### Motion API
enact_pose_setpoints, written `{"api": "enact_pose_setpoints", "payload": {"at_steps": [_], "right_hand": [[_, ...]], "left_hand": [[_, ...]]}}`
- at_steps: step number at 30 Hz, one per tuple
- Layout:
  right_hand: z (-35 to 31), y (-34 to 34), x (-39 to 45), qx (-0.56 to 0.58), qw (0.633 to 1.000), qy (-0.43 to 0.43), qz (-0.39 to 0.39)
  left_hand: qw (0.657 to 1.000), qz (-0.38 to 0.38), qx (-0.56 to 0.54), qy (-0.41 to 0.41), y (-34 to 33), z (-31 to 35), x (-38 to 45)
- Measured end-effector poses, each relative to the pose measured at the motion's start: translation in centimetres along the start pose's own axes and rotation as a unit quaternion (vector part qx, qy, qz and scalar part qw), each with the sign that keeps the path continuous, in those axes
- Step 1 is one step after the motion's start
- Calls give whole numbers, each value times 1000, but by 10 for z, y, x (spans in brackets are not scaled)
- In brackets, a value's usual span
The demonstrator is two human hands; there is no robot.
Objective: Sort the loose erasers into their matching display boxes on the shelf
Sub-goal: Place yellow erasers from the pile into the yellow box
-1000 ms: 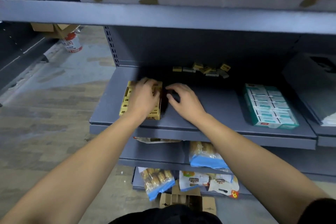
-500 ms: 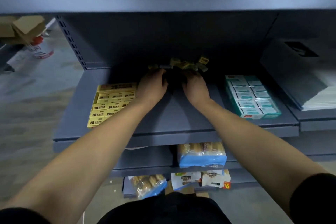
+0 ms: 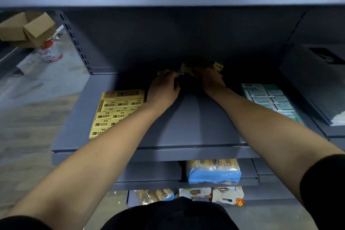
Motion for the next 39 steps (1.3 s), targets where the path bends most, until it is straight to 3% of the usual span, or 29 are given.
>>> {"api": "enact_pose_setpoints", "payload": {"at_steps": [4, 7, 11, 16, 22, 32, 39], "right_hand": [[4, 2, -3, 50, 998, -46, 4], [-7, 4, -18, 77, 996, -6, 38], [-18, -3, -41, 102, 994, 15, 26], [-40, 14, -76, 149, 982, 66, 96], [-50, 13, -104, 189, 971, 85, 117], [-52, 13, -118, 225, 957, 89, 159], [-46, 10, -116, 267, 955, 66, 114]], "left_hand": [[1000, -4, -8, 11, 1, -5, -1], [1000, -7, -3, 17, 2, -7, -4], [1000, -11, -2, 21, 3, -11, -13], [999, -20, -14, 25, 6, -9, -28], [998, -6, -69, -5, 11, -1, -51], [997, 0, -72, -7, 16, 1, -62], [997, -10, -77, -20, 12, 10, -54]]}}
Point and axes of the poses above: each hand's wrist, its own x-axis towards the middle knuckle, its own y-axis out of the back of the hand, z = x × y, the point moved 6 cm from there along x, towards the middle knuckle, and after that the axes turned 2 degrees about -x, right-handed, at the moved point
